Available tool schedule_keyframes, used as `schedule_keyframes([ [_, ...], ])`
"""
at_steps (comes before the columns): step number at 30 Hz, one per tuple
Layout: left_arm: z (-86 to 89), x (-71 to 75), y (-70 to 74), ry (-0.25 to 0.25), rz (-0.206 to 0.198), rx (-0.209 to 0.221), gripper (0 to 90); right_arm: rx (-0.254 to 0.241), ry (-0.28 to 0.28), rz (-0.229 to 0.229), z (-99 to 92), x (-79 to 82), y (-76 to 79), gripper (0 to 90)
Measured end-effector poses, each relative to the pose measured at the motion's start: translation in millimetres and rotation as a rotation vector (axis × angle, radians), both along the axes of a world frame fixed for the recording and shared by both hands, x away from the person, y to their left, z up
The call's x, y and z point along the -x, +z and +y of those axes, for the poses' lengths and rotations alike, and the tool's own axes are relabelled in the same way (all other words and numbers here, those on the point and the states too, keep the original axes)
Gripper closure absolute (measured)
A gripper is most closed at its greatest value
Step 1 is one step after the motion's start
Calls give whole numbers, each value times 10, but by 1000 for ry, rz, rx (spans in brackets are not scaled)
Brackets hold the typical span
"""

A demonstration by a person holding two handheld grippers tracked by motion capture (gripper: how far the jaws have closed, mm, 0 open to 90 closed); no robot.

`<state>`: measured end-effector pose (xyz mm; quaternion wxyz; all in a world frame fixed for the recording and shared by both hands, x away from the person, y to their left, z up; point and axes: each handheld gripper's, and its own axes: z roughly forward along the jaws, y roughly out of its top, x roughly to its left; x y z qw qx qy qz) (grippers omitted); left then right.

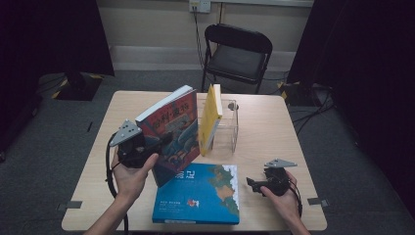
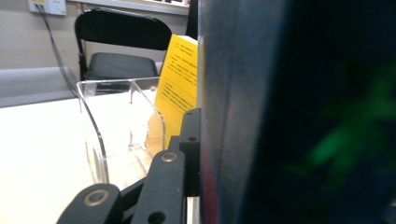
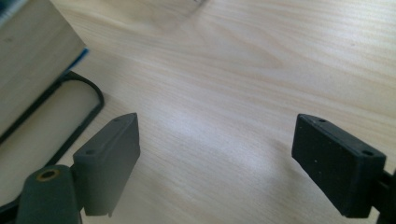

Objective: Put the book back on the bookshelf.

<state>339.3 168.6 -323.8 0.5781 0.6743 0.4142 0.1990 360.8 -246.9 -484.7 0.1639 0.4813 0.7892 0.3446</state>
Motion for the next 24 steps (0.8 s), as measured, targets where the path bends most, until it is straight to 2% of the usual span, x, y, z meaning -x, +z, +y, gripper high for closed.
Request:
schedule_keyframes([
  [4, -43, -70, 18, 5, 4, 11, 749, 21, 2, 18, 6, -5, -55, 151],
  [6, -75, -87, 28, 17, -7, 7, 748, 49, 1, -6, 21, 5, -79, 148],
  [9, -132, -129, 42, 27, -2, 2, 748, 74, 1, -22, 44, 15, -93, 139],
  [16, -236, -201, 54, 54, -8, -2, 748, 50, -8, -73, 31, 46, -148, 133],
  [19, -278, -242, 64, 78, -9, -12, 749, 50, -6, -74, 29, 44, -149, 133],
  [24, -329, -349, 49, 117, 2, 2, 748, 50, -7, -74, 30, 45, -149, 133],
])
